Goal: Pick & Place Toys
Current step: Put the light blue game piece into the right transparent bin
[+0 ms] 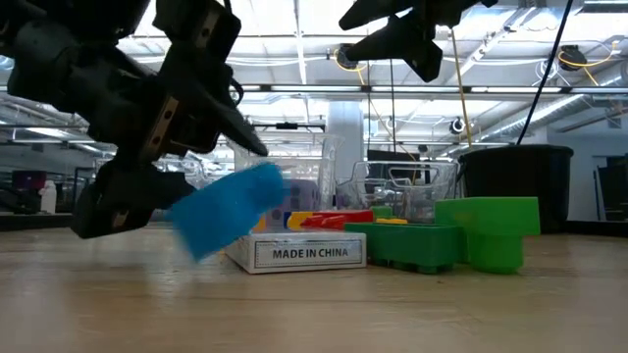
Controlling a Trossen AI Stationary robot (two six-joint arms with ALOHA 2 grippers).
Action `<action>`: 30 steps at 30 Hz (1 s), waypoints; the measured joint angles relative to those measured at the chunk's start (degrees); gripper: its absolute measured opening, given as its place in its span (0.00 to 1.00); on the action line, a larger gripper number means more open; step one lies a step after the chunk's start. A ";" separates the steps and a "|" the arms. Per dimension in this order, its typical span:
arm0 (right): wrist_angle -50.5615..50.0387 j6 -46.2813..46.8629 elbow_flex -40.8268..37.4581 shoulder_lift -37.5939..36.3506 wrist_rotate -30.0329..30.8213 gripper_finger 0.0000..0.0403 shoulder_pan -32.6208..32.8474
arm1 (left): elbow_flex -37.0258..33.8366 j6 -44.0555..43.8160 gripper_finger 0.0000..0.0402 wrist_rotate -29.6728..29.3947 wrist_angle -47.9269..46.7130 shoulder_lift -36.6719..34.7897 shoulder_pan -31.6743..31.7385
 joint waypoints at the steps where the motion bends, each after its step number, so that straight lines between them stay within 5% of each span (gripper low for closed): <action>1: -0.02 0.13 0.00 0.00 0.02 0.40 0.00 | 0.00 -0.13 0.58 0.10 -0.30 0.11 0.00; 19: -0.04 -0.09 0.00 0.00 0.00 0.40 0.00 | 0.05 4.56 0.06 1.38 3.38 0.22 1.08; 30: 0.06 -0.24 0.00 0.00 -0.10 0.40 -0.24 | 0.05 9.44 0.02 7.11 19.44 0.22 4.06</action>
